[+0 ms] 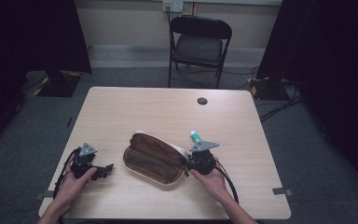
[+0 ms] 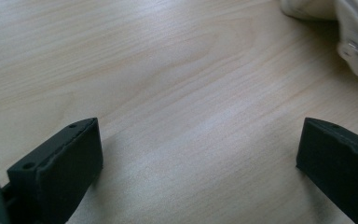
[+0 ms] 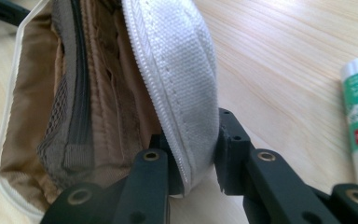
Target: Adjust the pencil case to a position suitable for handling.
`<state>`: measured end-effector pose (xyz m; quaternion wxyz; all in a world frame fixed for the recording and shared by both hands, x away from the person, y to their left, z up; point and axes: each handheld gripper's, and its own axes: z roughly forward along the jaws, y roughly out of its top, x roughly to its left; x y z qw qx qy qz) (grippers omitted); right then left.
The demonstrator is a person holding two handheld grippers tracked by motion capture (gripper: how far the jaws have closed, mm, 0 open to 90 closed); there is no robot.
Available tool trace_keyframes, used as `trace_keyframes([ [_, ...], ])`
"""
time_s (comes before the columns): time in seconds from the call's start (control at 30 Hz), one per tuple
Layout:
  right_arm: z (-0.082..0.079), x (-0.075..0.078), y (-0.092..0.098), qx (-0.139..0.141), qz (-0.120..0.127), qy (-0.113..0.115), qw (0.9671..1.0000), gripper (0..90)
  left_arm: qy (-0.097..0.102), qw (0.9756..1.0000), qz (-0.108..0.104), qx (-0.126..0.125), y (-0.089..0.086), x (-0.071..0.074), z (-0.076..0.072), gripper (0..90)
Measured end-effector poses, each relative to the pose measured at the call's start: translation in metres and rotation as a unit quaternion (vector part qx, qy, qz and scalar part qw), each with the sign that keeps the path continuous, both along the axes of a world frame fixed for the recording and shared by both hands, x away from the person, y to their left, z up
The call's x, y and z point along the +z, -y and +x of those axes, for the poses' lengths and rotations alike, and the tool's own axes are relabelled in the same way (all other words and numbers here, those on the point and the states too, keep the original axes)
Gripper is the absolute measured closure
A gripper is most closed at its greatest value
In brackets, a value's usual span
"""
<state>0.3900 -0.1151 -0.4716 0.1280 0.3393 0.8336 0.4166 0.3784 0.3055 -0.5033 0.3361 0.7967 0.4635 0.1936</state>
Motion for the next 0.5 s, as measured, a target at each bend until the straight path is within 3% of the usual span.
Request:
trace_keyframes([
  [0.13,-0.005,0.003,0.014,0.011,-0.001,0.001,0.9999,72.5,0.001,1.0000,0.000,0.000,0.000,0.000,0.000,0.0],
  [0.23,-0.007,0.005,0.028,0.000,-0.005,0.009,0.9999,68.4,0.000,1.0000,0.000,0.000,0.000,0.000,0.000,0.0],
  [0.3,-0.008,0.006,0.037,-0.021,-0.008,0.009,0.9997,53.7,0.000,1.0000,0.000,0.000,0.000,0.000,0.000,0.0],
  [0.37,-0.012,0.004,0.045,-0.040,-0.010,0.004,0.9992,45.0,-0.001,1.0000,0.005,-0.003,-0.001,0.000,0.000,0.0],
  [0.47,-0.020,0.003,0.052,-0.050,-0.009,0.004,0.9987,45.2,0.000,1.0000,0.000,0.000,0.000,0.000,0.000,0.0],
  [0.5,-0.023,0.004,0.054,-0.048,-0.012,0.008,0.9988,49.0,0.001,1.0000,0.000,0.000,0.000,0.000,0.000,0.0],
])
